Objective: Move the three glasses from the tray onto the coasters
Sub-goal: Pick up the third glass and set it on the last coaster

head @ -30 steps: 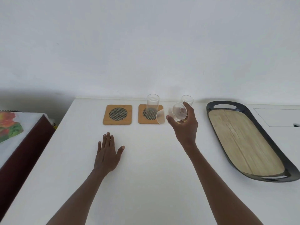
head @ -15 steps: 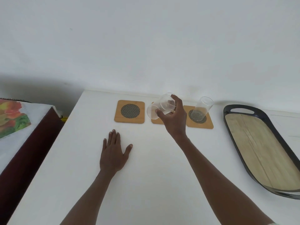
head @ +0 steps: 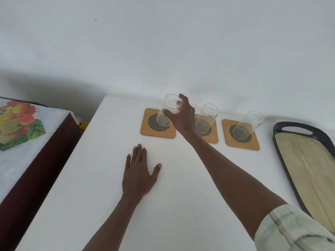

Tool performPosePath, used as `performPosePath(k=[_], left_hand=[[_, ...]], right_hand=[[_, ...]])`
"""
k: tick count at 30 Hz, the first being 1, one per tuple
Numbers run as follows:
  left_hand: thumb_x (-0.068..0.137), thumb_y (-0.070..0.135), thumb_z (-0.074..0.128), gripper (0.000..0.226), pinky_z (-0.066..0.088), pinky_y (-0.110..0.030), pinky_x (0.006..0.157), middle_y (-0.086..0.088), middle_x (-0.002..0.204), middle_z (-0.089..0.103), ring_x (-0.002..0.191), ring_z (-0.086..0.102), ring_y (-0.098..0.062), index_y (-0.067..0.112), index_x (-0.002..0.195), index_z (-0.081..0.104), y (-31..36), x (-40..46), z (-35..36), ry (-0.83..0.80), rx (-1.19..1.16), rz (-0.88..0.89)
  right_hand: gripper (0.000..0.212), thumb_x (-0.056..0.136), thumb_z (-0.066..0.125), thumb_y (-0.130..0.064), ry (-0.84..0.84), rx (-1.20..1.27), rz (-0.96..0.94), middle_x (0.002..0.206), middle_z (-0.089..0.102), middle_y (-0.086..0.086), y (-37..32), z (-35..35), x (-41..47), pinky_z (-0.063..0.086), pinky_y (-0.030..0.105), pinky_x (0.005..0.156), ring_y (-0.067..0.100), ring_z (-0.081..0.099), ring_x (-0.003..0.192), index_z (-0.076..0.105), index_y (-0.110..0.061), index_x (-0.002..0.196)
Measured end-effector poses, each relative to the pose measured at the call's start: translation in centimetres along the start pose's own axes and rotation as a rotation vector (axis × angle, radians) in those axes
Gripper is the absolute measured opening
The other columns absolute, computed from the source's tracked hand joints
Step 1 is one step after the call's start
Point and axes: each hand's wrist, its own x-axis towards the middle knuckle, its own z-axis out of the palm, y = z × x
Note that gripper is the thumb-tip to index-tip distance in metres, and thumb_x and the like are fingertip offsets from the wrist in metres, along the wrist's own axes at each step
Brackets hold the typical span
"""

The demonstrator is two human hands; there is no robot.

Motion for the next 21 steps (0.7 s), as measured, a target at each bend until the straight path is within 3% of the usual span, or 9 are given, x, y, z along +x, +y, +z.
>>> performPosePath(k=[10, 21], left_hand=[[0.092, 0.069, 0.024, 0.088, 0.007, -0.038, 0.125, -0.006, 0.166, 0.008, 0.153, 0.001, -0.016, 0.009, 0.155, 0.018, -0.1, 0.0, 0.1, 0.009, -0.015, -0.005], [0.092, 0.069, 0.025, 0.088, 0.01, -0.041, 0.125, -0.005, 0.166, 0.009, 0.153, 0.002, -0.016, 0.009, 0.155, 0.018, -0.2, 0.1, 0.2, 0.002, -0.013, -0.012]], right_hand=[[0.084, 0.078, 0.077, -0.041, -0.104, -0.098, 0.047, 0.134, 0.057, 0.008, 0.6, 3.6, 1.7, 0.035, 0.035, 0.103, 0.026, 0.044, 0.13, 0.036, -0.016, 0.147], [0.083, 0.079, 0.077, -0.041, -0.102, -0.146, 0.024, 0.135, 0.055, 0.011, 0.5, 4.6, 2.0, 0.026, 0.021, 0.086, 0.026, 0.047, 0.127, 0.036, -0.013, 0.145]])
